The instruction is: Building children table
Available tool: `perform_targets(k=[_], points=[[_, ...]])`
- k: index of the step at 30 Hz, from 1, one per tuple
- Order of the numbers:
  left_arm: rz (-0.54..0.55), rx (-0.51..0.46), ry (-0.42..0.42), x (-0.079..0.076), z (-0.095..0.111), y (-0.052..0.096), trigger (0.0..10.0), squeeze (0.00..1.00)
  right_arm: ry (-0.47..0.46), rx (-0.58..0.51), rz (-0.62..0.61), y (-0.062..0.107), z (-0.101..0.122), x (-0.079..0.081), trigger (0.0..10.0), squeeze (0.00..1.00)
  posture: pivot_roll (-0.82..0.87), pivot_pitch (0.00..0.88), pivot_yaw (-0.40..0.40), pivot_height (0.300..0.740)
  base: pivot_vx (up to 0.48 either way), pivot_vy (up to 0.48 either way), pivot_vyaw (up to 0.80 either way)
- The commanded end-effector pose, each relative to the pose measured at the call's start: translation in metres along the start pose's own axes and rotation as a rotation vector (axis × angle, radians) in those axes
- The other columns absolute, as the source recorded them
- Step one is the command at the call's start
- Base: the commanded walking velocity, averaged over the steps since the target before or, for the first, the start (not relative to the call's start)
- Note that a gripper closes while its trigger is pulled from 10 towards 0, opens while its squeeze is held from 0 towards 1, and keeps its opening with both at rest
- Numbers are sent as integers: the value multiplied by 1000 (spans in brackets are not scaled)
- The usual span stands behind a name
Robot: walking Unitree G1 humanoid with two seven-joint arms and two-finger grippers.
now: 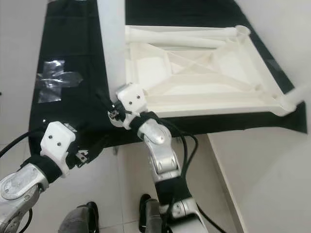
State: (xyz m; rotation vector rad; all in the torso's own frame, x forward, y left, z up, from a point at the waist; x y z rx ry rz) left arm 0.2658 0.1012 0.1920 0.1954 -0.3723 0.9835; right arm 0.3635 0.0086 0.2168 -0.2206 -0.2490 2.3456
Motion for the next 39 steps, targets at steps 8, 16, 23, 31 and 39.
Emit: perform_targets(k=[8,16,23,31,39], points=[[-11,21,9,-2,-6,2,10000,0,-197,201,291,4,-27,31,10000,796,93,307,-130,740,0,0,0],[-6,18,8,-3,-4,2,10000,0,-100,213,678,12,-2,23,10000,0,116,316,-151,740,0,0,0],[-2,20,8,-5,-3,4,10000,0,-111,205,820,9,21,15,10000,0,134,328,-164,740,0,0,0],[-9,29,10,-8,-4,7,10000,0,-136,254,982,9,38,8,0,0,156,340,-167,740,0,0,0],[-2,33,8,-6,-4,8,10000,0,-140,219,891,7,34,-5,0,0,160,339,-163,740,0,0,0]])
Point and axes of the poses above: a point about 5 cm out from each wrist's last joint towards the gripper, its own y axis pointing back from the gripper into the wrist, its own z axis along the axis of the wrist's last joint, x = y × z, the point moved 6 cm from there along -y, pointing out of the wrist towards the gripper, and after that the axes turned 9 degrees about -y, right-handed, at the moved point
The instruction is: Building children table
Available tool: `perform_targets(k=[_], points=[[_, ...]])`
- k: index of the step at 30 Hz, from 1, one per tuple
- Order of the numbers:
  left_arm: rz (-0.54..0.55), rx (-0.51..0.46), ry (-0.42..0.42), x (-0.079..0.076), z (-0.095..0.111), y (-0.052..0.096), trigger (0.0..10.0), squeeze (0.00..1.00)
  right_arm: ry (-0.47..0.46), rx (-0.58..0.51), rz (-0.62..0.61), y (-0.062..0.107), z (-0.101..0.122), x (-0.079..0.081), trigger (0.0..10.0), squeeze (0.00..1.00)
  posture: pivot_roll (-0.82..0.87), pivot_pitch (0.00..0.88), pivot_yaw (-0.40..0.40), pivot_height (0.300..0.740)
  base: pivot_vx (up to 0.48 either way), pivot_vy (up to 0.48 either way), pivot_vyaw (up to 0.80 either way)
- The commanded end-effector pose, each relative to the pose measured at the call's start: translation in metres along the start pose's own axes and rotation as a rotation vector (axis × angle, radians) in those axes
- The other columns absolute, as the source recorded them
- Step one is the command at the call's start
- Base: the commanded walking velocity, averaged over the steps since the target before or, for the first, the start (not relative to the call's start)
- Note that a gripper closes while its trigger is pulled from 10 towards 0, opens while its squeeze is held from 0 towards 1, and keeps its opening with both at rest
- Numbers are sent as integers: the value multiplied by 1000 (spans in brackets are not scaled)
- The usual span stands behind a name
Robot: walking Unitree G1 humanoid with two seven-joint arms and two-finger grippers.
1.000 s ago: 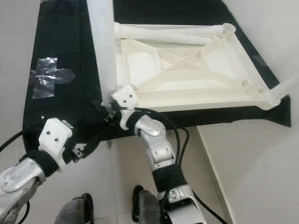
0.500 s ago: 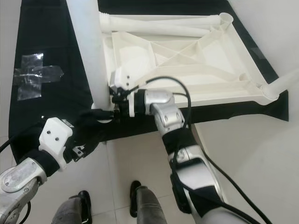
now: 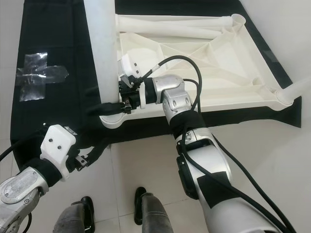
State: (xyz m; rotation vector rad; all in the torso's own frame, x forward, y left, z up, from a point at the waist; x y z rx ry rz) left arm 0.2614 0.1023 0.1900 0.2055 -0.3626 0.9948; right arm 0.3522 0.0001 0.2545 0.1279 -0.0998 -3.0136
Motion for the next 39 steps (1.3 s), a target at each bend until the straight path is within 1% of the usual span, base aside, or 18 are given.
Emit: perform_targets(k=[1,5,6,7,8,9,11,14,20,21,24,25,28,30,31,32,33,39], points=[[-7,17,3,-3,-2,4,10000,0,-37,-48,-86,12,-10,-5,0,0,157,339,-160,740,0,0,0],[-3,17,2,-2,-2,4,10000,0,-14,-60,-187,27,-19,-7,0,0,149,340,-156,740,0,0,0],[-2,17,3,-1,-3,4,10000,0,-14,-66,-325,36,-29,-11,0,0,133,333,-157,740,0,0,0],[-2,17,3,-1,-3,4,10000,0,-14,-66,-325,36,-29,-11,0,0,133,333,-157,740,0,0,0],[-7,19,4,-1,-4,4,10000,0,14,-80,-812,52,-42,-40,0,0,125,328,-157,740,0,0,0],[-7,19,4,-1,-4,4,10000,0,14,-80,-812,52,-42,-40,0,0,125,328,-157,740,0,0,0],[-18,19,4,-1,-4,2,10000,0,-142,30,-1057,36,-106,2,0,0,130,345,-135,740,0,0,0],[-25,17,5,-1,-4,2,10000,0,-154,33,-1059,23,-113,13,0,0,126,315,-125,740,0,0,0],[-26,0,1,0,-3,-4,10000,0,-95,-45,-991,5,-85,-7,0,0,130,291,-141,740,0,0,0],[-29,1,-4,-1,-3,-4,10000,0,-96,-41,-975,1,-85,-7,10000,0,136,287,-147,740,0,0,0],[-20,4,-11,3,-3,-3,10000,0,-120,-60,-887,-11,-82,-3,10000,0,136,286,-148,740,0,0,0],[-13,1,-11,5,-3,-4,10000,0,-123,-87,-826,-21,-73,3,10000,1000,130,283,-145,740,0,0,0],[-17,-1,-9,3,-3,-5,10000,0,-140,-153,-708,-32,-56,7,10000,1000,128,281,-147,740,0,0,0],[-24,-3,-4,0,-2,-6,10000,0,-65,-204,-523,-39,-29,18,10000,1000,127,281,-149,740,0,0,0],[-25,-5,-2,-1,-2,-6,10000,0,-31,-211,-429,-39,-18,24,10000,0,129,284,-153,740,0,0,0],[-25,-5,-2,-1,-2,-6,10000,0,-31,-211,-429,-39,-18,24,10000,0,129,284,-153,740,0,0,0],[-26,-8,0,-2,-1,-7,10000,0,8,-188,-303,-36,-9,26,10000,0,132,285,-159,740,0,0,0],[-25,-15,4,-5,1,-8,10000,0,28,-102,-157,-28,-10,20,10000,0,141,289,-171,740,0,0,0]])
Point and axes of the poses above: a point about 5 cm out from each wrist's last joint towards the gripper, its own y axis pointing back from the gripper into the wrist, its own z axis along the axis of the wrist's last joint, x = y × z, the point moved 6 cm from there along -y, pointing out of the wrist towards the gripper, and after that the axes turned 9 degrees about -y, right-handed, at the moved point
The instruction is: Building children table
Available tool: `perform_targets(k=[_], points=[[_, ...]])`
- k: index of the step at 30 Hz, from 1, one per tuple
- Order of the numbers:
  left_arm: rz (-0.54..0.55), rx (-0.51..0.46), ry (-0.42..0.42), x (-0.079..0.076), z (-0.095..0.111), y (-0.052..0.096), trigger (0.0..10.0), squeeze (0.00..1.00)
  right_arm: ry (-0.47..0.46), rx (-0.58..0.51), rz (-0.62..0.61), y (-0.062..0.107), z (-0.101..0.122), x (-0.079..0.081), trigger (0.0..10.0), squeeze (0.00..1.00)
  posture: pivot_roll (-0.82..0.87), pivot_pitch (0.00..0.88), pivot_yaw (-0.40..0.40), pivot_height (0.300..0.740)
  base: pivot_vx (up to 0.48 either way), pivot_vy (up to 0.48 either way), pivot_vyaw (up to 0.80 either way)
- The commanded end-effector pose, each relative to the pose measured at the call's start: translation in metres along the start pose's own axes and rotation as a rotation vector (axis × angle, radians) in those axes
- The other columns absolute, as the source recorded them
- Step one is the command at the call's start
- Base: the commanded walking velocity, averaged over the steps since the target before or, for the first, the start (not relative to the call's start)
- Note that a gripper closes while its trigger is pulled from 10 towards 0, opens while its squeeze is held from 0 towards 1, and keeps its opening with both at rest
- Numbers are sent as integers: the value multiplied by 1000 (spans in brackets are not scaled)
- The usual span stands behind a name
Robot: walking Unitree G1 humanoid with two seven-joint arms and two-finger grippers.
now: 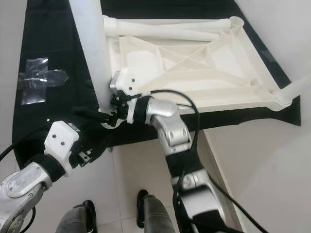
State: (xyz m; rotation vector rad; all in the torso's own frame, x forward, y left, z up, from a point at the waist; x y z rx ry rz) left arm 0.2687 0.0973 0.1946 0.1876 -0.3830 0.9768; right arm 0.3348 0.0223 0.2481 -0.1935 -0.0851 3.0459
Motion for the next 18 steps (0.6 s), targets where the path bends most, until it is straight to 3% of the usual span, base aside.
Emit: perform_targets(k=[1,6,7,8,9,18], points=[[-13,12,14,-7,-4,1,10000,0,-17,9,60,-2,-7,6,10000,0,141,289,-171,740,0,0,0],[-12,10,20,-10,-3,1,10000,0,-8,89,158,1,-8,-2,10000,0,152,293,-179,740,0,0,0],[-12,10,21,-11,-3,2,10000,0,-12,81,168,-1,-4,-5,5451,0,158,290,-178,740,0,0,0],[-12,11,21,-11,-3,2,10000,0,-16,75,183,-2,0,-6,5451,0,158,290,-178,740,0,0,0],[-11,12,23,-12,-3,3,10000,0,-26,64,193,-3,4,-8,0,0,160,284,-177,740,0,0,0],[-12,21,28,-14,-5,5,10000,0,-48,55,223,2,10,-14,0,0,148,290,-176,740,0,0,0]])
Point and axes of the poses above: a point about 5 cm out from each wrist's last joint towards the gripper, its own y axis pointing back from the gripper into the wrist, its own z axis along the axis of the wrist's last joint, x = y × z, the point moved 6 cm from there along -y, pointing out of the wrist towards the gripper, and after that the axes turned 9 degrees about -y, right-handed, at the moved point
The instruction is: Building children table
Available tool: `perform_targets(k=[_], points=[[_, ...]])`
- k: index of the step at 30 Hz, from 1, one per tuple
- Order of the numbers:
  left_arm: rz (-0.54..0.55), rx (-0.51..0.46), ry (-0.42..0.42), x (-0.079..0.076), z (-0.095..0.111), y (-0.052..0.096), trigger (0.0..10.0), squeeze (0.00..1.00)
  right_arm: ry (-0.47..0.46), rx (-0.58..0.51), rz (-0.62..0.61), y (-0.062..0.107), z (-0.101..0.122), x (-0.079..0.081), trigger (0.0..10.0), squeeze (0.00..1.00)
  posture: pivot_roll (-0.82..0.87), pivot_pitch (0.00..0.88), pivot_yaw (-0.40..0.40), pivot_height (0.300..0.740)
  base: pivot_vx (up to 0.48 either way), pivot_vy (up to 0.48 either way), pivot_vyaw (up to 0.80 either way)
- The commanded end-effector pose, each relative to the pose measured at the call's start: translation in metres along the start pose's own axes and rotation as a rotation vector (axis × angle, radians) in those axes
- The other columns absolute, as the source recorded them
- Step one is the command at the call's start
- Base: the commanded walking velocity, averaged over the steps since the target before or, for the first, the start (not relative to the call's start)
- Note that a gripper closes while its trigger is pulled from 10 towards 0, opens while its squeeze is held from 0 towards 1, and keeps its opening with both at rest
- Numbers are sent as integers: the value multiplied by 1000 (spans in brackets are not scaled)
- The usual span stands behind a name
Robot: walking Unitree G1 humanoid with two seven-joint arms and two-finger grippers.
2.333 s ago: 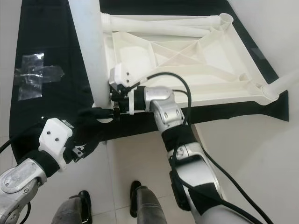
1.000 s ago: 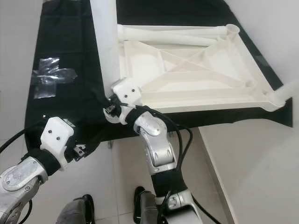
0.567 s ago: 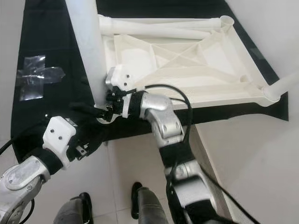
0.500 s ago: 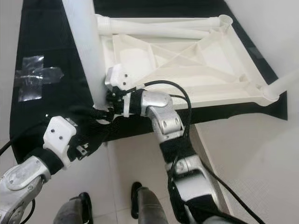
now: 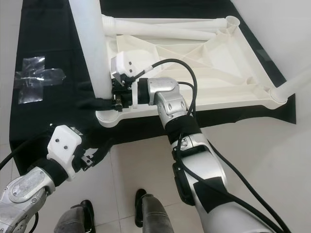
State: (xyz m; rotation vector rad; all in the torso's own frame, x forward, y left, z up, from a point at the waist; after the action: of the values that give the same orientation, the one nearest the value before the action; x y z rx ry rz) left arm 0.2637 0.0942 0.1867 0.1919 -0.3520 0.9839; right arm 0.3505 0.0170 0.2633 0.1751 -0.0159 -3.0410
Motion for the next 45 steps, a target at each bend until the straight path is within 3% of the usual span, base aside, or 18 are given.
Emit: perform_targets(k=[1,7,10,12,13,14,15,18,19,23,24,27,28,32,33,39,40,45], points=[[-15,5,5,-6,0,3,10000,0,-37,-3,39,0,-4,4,0,0,142,295,-171,740,0,0,0],[-17,9,7,-6,-1,5,10000,0,-45,-19,11,16,-11,2,0,0,137,301,-166,740,0,0,0],[-14,12,6,-5,-1,6,10000,0,9,-10,-214,40,-21,-15,0,0,121,314,-173,740,0,0,0],[-10,15,4,-3,-2,7,10000,0,19,-13,-494,59,-29,-34,0,0,110,317,-182,740,0,0,0],[-10,15,4,-3,-2,7,10000,0,19,-13,-494,59,-29,-34,0,0,110,317,-182,740,0,0,0],[-10,18,4,-2,-3,8,10000,0,21,-49,-876,81,-38,-54,0,0,90,313,-189,740,0,0,0],[-11,20,5,-1,-4,9,10000,0,12,-56,-1202,109,-54,-52,0,0,90,312,-186,740,0,0,0],[-16,23,6,-1,-5,9,10000,0,-13,-29,-1228,91,-81,-22,0,0,85,332,-149,740,0,0,0],[-22,24,7,-2,-7,8,10000,0,-46,-4,-1152,65,-98,1,0,0,76,301,-142,740,0,0,0],[-22,19,2,0,-7,4,10000,0,-45,-41,-943,27,-94,13,0,0,82,290,-164,740,0,0,0],[-13,16,-4,3,-6,3,10000,0,-57,-56,-901,21,-92,9,8588,0,91,285,-171,740,0,0,0],[-7,13,-9,5,-5,3,10000,0,-67,-67,-882,18,-90,6,8588,0,93,284,-171,740,0,0,0],[0,9,-15,7,-4,3,10000,0,-67,-67,-832,12,-88,6,10000,0,99,278,-160,740,0,0,0],[-3,2,-12,7,-2,2,10000,0,-77,-104,-723,4,-77,9,10000,0,93,280,-153,740,0,0,0],[-12,4,-10,5,-3,1,10000,0,-74,-116,-689,1,-69,11,10000,1000,96,282,-150,740,0,0,0],[-27,2,-9,1,-2,0,10000,0,-30,-120,-500,-4,-44,25,10000,1000,113,286,-151,740,0,0,0],[-23,1,-11,2,-2,0,10000,0,-9,-112,-442,-2,-39,23,10000,0,114,287,-153,740,0,0,0],[-15,1,-13,4,-1,1,10000,0,21,-59,-254,5,-32,21,10000,0,122,296,-161,740,0,0,0]])
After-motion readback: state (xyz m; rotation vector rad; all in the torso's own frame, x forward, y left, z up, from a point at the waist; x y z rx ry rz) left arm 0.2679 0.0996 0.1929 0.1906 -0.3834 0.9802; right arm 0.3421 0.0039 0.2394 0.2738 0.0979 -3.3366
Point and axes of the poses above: a point about 5 cm out from each wrist's last joint towards the gripper, its own y axis pointing back from the gripper into the wrist, its own z axis along the axis of the wrist's last joint, x = y × z, the point moved 6 cm from there along -y, pointing out of the wrist towards the gripper, and after that the axes turned 9 degrees about -y, right-handed, at the moved point
